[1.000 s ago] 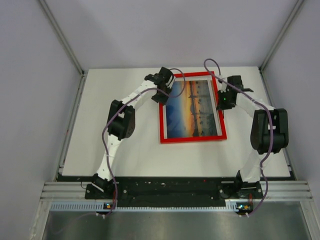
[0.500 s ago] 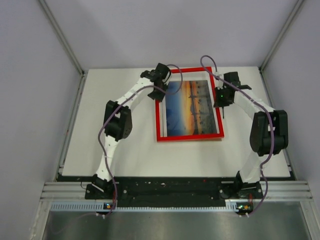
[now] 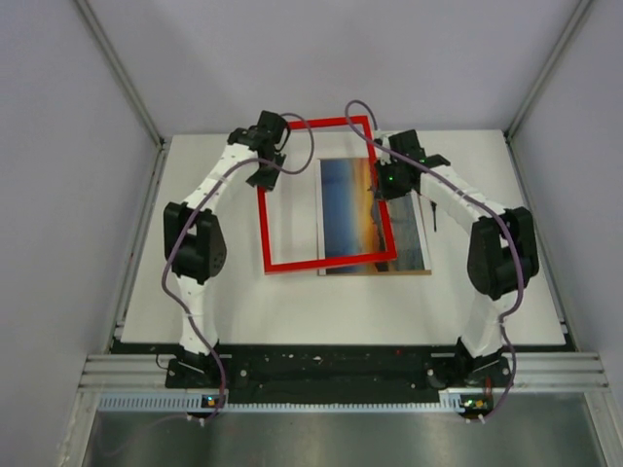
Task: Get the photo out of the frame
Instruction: Pick up the photo frame item from the photo frame, then place the photo frame item at the center of the board.
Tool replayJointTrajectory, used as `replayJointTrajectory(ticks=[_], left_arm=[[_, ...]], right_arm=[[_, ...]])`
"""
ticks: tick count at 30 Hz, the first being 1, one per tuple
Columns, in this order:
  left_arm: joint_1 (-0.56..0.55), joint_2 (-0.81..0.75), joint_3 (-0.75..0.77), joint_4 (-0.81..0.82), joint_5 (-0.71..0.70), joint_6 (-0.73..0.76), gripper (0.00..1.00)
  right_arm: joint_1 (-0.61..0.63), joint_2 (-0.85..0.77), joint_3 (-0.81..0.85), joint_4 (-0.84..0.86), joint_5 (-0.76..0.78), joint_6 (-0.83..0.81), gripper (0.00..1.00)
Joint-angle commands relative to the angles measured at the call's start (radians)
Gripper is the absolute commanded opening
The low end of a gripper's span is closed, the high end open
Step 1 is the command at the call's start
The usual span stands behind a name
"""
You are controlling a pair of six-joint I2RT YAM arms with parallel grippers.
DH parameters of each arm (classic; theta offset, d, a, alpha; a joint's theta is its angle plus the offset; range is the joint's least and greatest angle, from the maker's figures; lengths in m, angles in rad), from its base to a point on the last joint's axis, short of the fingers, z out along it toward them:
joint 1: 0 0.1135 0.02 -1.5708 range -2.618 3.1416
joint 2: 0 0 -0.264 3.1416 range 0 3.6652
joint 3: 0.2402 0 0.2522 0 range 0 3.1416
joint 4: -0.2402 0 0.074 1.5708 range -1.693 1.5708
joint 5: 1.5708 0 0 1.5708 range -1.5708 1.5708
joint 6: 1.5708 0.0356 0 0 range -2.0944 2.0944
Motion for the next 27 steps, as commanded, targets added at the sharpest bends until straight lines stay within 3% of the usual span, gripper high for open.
replayJointTrajectory(ticks=[1,13,27], left_arm=[[0.048,-0.125,-0.066,0.034,-0.059,0.080,0.00],[0.268,-0.205,-0.234,0.094,-0.140,0.215,0.00],[0.414,-0.096,-0.257,0.172,-0.143,0.285,0.00]], right_arm=[[0.119,0.063,0.103,-0.005,-0.103,0.010,0.00],[0.302,0.250,0.345,-0.021,-0.103,0.124,0.00],[0.448,0.523,0.589,-0.032,-0.083,0.224,0.00]])
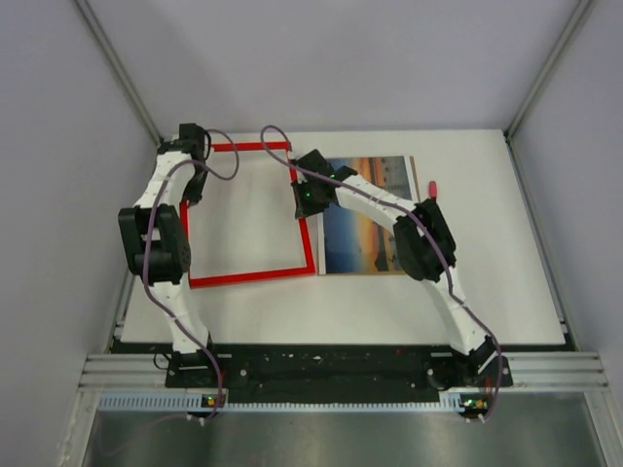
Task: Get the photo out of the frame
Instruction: Place the photo frame item at the center of the board.
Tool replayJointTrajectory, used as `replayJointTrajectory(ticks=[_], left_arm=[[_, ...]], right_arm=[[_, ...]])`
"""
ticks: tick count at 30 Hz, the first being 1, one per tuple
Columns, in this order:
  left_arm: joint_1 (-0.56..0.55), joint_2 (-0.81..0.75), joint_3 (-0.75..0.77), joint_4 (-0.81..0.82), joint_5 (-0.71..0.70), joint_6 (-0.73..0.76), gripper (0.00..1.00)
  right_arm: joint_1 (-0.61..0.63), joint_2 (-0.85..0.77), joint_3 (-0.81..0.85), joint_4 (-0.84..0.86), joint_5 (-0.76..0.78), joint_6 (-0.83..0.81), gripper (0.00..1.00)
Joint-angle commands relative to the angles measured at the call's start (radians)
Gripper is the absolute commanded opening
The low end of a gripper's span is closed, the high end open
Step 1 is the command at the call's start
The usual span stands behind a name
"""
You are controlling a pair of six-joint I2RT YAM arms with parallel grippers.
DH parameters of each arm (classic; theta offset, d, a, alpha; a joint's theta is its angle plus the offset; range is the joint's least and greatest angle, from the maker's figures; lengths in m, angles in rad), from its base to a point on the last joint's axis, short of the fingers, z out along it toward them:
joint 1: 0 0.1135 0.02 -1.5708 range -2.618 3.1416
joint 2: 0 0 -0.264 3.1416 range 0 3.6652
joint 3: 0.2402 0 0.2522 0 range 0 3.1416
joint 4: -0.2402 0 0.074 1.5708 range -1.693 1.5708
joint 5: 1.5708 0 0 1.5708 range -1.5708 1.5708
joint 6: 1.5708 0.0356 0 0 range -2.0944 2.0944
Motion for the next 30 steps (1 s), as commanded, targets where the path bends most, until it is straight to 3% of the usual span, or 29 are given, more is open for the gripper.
replayJointTrajectory(ticks=[1,8,18,22,24,26,28,30], left_arm=[[0.011,0.052,0.016,0.119,-0.009,0.057,0.00],[0.016,0.152,0.035,0.158,-0.026,0.059,0.00],[0.028,0.247,0.110,0.189,-0.070,0.076,0.00],[0.030,0.269,0.122,0.217,-0.087,0.086,0.00],[0.033,0.272,0.127,0.217,-0.093,0.086,0.05],[0.037,0.269,0.128,0.217,-0.093,0.086,0.20],[0.042,0.255,0.128,0.217,-0.093,0.088,0.44],[0.048,0.243,0.130,0.220,-0.092,0.091,0.56]], right_arm=[[0.080,0.090,0.116,0.004,-0.073,-0.029,0.00],[0.123,0.174,0.202,0.002,-0.074,-0.005,0.00],[0.142,0.177,0.192,0.004,-0.126,0.016,0.00],[0.143,0.156,0.175,0.007,-0.145,0.021,0.16],[0.143,0.142,0.172,0.009,-0.140,0.013,0.28],[0.143,0.125,0.170,0.010,-0.136,-0.005,0.39],[0.143,0.102,0.166,0.012,-0.120,-0.025,0.48],[0.142,0.078,0.163,0.010,-0.104,-0.047,0.56]])
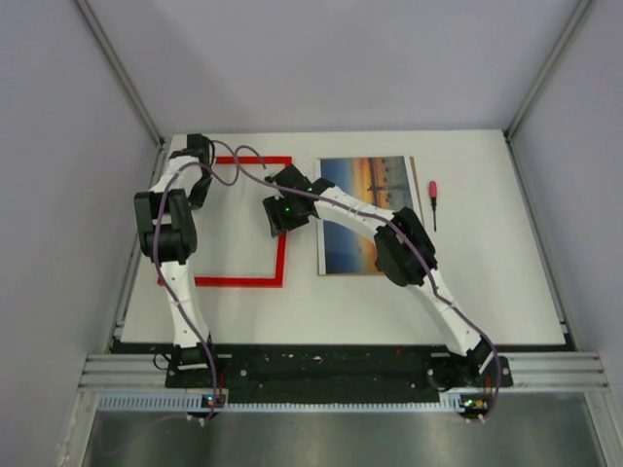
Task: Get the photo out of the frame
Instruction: Place the photo frame item at the center of the board.
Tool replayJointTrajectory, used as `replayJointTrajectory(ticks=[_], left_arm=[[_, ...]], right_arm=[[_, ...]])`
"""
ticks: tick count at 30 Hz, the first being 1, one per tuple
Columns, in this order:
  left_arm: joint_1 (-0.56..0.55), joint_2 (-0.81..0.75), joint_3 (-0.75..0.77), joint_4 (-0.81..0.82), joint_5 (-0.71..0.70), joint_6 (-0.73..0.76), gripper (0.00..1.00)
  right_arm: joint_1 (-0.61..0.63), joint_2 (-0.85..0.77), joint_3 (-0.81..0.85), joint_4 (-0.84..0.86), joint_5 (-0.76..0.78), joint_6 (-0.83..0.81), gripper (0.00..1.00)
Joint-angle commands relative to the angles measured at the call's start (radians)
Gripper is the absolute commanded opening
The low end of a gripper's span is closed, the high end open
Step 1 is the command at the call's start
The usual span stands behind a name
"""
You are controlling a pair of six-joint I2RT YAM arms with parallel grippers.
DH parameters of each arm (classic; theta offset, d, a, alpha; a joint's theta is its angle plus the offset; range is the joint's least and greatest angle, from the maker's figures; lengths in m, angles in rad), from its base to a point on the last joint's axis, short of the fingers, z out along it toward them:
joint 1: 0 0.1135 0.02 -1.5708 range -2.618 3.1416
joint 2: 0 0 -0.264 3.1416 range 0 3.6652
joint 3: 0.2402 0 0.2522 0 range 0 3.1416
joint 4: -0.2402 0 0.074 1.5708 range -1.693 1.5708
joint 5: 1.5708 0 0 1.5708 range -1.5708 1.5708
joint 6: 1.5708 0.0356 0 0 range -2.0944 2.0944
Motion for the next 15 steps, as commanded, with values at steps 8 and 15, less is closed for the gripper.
replayJointTrajectory(ticks=[8,15], left_arm=[[0.005,-0.061,0.129,-0.029,0.060,-0.011,0.72],[0.003,-0.181,0.182,-0.108,0.148,-0.060,0.77]], right_arm=[[0.015,-0.168,0.019,0.043,0.020,-0.122,0.73],[-0.100,-0.266,0.056,0.068,-0.050,-0.178,0.93]])
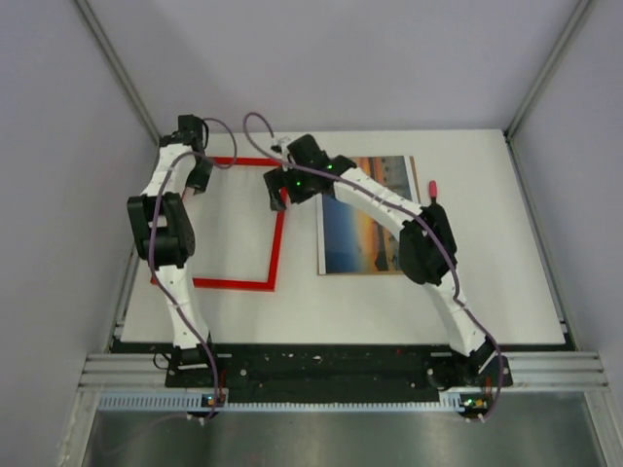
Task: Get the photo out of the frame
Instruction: Place the photo frame item at the center of the board.
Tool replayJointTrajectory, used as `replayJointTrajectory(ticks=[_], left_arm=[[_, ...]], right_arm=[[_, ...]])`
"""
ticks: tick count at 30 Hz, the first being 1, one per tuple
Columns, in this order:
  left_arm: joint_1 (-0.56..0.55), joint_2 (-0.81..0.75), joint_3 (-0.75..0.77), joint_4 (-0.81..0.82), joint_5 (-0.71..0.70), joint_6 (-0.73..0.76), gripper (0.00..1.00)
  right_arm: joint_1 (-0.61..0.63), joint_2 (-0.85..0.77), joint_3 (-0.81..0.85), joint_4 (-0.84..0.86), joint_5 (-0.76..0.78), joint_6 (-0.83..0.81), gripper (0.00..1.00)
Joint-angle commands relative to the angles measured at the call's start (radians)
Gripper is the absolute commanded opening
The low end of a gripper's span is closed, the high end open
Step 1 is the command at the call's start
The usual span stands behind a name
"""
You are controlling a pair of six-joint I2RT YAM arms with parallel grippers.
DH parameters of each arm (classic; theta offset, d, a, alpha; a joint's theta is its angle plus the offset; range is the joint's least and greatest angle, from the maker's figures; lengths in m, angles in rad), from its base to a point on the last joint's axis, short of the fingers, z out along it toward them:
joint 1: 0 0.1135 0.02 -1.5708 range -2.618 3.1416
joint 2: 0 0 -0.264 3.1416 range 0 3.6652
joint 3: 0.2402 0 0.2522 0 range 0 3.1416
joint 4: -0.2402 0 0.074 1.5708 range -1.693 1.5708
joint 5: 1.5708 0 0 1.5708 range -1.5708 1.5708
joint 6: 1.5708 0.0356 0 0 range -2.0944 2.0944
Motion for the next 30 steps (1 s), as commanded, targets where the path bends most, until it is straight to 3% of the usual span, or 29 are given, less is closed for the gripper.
replayJointTrajectory(ticks=[1,7,13,21,30], left_arm=[[0.001,-0.151,0.077,-0.073,0.073,-0.052,0.77],[-0.079,-0.269,0.074,-0.123,0.133,-0.069,0.78],[-0.330,-0.303,0.128,-0.186,0.130,-0.103,0.79],[-0.547,-0.099,0.384,-0.265,0.237,-0.201,0.79],[-0.596,0.060,0.390,-0.162,0.328,-0.296,0.80]], right_arm=[[-0.091,-0.156,0.053,0.058,-0.038,-0.065,0.98],[-0.174,-0.329,-0.062,0.040,-0.031,-0.184,0.99],[-0.358,-0.501,-0.289,0.033,-0.079,-0.249,0.99],[-0.632,-0.584,-0.533,-0.013,-0.260,-0.283,0.96],[-0.772,-0.504,-0.687,-0.023,-0.363,-0.302,0.87]])
